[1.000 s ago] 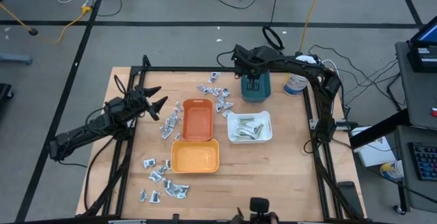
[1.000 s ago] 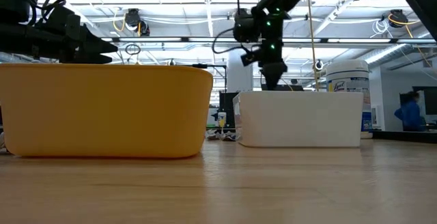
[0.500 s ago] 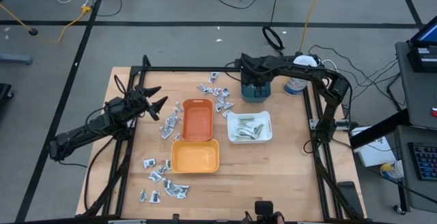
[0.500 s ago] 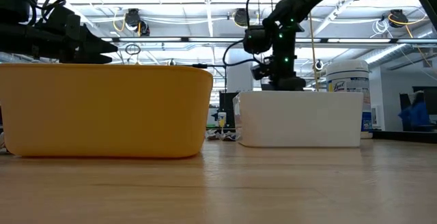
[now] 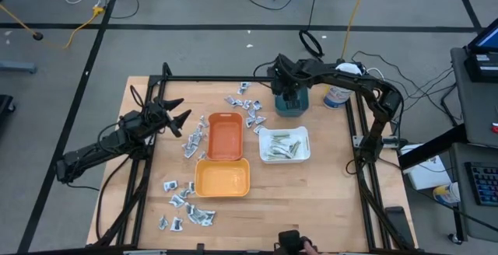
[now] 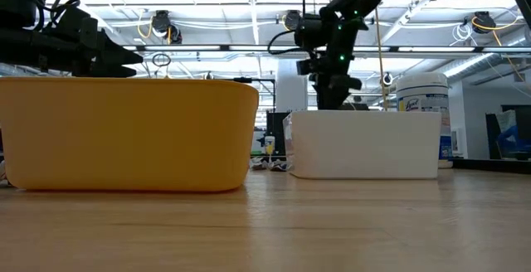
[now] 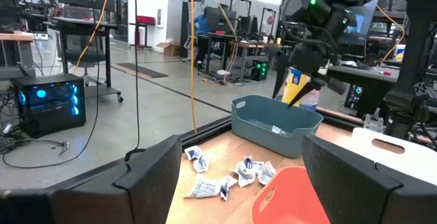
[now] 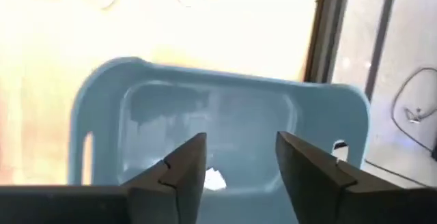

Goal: Pick & Place First Aid Supplies
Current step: Put the blue sachet into the blue bin

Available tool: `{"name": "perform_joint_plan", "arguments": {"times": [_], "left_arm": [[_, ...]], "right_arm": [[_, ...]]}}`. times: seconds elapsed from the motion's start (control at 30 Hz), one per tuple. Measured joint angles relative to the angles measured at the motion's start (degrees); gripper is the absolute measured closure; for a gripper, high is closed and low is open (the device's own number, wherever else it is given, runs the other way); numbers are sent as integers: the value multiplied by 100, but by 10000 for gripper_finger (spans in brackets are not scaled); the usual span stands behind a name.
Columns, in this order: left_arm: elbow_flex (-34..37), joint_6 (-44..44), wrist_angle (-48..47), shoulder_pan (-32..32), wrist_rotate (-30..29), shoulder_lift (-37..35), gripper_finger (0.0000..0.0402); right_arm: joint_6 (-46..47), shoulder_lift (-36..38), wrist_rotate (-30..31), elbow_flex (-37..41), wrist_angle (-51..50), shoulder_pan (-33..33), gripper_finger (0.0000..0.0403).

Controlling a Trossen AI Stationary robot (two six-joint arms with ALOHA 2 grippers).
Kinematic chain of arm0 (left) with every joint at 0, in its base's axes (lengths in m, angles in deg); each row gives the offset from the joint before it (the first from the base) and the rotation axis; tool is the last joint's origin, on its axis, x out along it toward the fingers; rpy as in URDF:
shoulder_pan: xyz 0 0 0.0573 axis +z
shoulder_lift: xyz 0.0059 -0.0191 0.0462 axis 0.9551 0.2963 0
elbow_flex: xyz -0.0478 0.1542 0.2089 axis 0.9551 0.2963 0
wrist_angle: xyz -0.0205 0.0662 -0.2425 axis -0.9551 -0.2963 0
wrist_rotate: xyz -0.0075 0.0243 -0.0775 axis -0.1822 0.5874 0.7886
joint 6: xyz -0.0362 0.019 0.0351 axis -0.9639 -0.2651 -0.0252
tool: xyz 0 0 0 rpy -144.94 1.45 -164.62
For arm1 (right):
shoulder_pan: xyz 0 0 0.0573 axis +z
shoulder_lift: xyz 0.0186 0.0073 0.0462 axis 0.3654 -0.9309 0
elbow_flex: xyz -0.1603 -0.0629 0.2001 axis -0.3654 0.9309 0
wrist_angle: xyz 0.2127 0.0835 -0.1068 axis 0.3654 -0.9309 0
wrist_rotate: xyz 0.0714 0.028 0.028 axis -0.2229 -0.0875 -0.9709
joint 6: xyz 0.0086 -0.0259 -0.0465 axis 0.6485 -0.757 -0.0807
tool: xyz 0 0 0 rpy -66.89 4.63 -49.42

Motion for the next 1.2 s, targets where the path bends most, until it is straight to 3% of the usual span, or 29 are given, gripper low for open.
{"name": "perform_joint_plan", "arguments": {"times": [0.27, 0.43, 0.63, 1.03, 1.2], "left_arm": [[0, 2, 0, 2, 0, 0, 93], [0, 0, -1, 2, -2, 1, 94], [0, 0, -1, 1, 0, 2, 93], [0, 0, 0, 0, -2, 0, 94], [0, 0, -6, 2, -1, 0, 94]], "right_arm": [[815, -4, -594, -322, 684, -2, 222], [1370, 0, -587, -376, 738, 0, 222], [1324, -54, -587, -457, 673, 31, 222], [1310, -1292, -850, -2061, -427, 125, 223], [1850, -1745, -865, -2672, -854, 127, 222]]}}
